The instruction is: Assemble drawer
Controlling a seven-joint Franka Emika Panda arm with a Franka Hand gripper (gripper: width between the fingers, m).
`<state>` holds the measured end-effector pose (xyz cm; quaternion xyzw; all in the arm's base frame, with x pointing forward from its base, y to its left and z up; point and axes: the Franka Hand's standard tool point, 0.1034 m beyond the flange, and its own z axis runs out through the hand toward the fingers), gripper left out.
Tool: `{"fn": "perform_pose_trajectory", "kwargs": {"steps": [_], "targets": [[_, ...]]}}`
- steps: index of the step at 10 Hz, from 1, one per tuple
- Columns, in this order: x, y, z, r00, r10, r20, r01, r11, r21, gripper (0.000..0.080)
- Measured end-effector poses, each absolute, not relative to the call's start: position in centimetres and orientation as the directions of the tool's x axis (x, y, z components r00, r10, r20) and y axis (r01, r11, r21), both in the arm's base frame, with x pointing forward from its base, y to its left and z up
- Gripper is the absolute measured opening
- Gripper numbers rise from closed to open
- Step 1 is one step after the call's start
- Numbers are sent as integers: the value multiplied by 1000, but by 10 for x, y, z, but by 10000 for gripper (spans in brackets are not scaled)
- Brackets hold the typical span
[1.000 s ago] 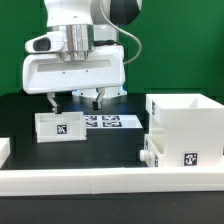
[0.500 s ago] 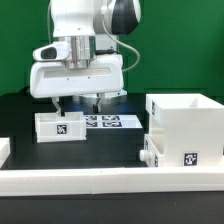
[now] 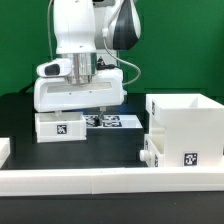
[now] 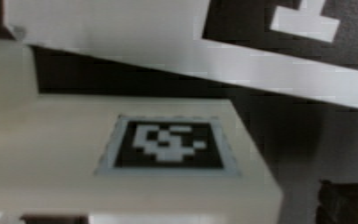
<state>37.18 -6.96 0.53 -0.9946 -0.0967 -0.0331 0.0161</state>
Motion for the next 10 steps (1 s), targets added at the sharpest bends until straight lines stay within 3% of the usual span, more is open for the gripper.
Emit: {"fn": "perform_pose_trajectory", "kwargs": {"steps": [3,4,5,8,10], "targets": [[369,-69,4,978,195,71,197,-980,-24,649],[369,-68,4,978,196,71,198,-980,-24,519],[369,-68,4,978,196,71,198,-980,-24,519],[371,-68,5,978,197,72,199,-980,-23,73],[376,-68,6,977,199,77,201,-979,-22,40]]}}
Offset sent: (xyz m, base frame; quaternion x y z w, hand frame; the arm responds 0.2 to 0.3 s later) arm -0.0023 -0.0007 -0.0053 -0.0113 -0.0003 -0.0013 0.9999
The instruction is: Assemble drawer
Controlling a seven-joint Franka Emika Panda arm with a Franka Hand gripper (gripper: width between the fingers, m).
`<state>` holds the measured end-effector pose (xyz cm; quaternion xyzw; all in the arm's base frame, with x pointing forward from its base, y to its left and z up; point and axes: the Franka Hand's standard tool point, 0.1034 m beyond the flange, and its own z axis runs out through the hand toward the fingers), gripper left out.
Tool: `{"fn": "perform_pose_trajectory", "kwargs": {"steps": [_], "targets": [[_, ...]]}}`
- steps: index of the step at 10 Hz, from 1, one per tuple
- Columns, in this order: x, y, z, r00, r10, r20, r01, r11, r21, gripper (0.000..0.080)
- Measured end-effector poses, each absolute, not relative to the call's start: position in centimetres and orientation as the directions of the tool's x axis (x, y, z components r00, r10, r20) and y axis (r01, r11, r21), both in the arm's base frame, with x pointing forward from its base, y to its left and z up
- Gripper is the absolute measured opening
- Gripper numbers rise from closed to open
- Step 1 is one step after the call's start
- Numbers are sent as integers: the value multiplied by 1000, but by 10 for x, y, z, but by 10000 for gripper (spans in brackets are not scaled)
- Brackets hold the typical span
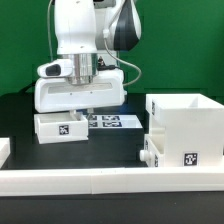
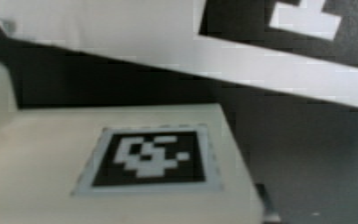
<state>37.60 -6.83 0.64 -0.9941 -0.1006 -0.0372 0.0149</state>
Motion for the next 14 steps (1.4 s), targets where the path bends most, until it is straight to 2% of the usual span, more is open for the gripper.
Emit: {"fn": "perform_pose_trajectory", "kwargs": {"steps": [3,5,8,11,14], "targets": [[396,-59,18,974,214,79,217,-976,-27,40],[420,-39,32,965,247,91,250,-968,-27,40],[469,-21,52,938,339,77,343,-938,-51,41],[472,-20,51,916,395,76,399,-916,-50,41],[471,-24,49,775,627,79,631,-775,-33,41]]}}
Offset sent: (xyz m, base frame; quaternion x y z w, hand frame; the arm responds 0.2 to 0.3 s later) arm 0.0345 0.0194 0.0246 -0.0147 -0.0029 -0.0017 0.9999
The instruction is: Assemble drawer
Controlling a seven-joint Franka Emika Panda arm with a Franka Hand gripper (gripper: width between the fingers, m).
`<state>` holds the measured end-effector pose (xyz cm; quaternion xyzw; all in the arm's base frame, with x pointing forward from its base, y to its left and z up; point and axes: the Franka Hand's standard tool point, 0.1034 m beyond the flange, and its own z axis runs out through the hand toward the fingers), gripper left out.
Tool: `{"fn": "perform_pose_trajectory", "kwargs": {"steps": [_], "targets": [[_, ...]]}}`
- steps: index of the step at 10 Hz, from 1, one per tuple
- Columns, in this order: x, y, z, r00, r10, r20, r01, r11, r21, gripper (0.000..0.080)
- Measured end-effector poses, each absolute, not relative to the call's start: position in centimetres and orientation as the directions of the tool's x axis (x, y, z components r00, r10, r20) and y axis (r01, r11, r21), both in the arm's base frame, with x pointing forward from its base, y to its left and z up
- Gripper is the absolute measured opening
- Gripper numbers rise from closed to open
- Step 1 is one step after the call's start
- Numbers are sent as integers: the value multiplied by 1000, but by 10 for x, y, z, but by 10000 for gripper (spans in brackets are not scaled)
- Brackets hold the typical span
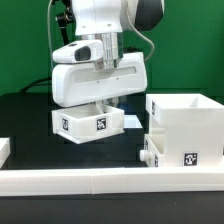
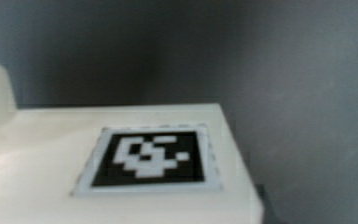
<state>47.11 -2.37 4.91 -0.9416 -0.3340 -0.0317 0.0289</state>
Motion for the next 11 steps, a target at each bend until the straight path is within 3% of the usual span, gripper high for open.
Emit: {"fn": "perform_pose_trajectory", "kwargs": {"steps": [1,6,9,11], "targets": [[477,-30,51,672,739,56,741,-670,-51,41],[486,-33,54,353,935,43,936,-352,-25,41],[503,-36,57,90,996,26,996,-89,-27,41],[504,-37,56,64,998,25,998,-64,-25,41]]}}
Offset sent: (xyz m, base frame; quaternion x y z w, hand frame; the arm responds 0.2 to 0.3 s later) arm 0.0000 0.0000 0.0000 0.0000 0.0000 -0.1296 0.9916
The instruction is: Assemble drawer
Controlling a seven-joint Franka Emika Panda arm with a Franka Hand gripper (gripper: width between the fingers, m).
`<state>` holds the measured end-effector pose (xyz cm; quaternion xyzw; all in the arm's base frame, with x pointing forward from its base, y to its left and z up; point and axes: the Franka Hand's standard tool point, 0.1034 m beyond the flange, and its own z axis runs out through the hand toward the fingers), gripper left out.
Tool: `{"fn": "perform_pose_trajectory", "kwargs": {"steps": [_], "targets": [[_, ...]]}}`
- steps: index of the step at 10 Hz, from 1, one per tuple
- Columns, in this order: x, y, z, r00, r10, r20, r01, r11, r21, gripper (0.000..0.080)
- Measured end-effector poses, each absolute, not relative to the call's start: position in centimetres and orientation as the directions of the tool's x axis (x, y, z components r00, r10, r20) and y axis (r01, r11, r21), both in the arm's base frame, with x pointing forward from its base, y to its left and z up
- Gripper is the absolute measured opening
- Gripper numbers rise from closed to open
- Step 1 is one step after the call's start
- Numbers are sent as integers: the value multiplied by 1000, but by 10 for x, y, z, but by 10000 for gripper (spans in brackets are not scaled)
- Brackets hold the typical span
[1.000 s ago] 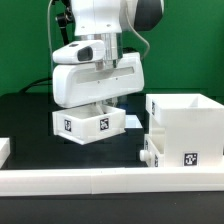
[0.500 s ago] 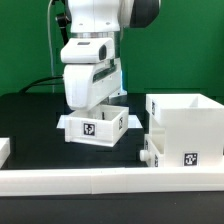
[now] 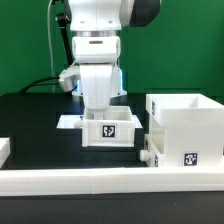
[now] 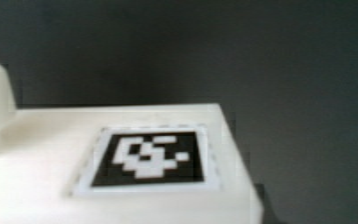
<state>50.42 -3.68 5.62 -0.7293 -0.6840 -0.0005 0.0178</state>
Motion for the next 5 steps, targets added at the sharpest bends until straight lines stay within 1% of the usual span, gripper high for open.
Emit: {"fn": "perform_pose_trajectory", "kwargs": {"steps": [3,5], "targets": [[506,-34,54,58,998,27,998,-57,-27,41],[520,-28,58,46,999,29,999,-45,-28,41]]}}
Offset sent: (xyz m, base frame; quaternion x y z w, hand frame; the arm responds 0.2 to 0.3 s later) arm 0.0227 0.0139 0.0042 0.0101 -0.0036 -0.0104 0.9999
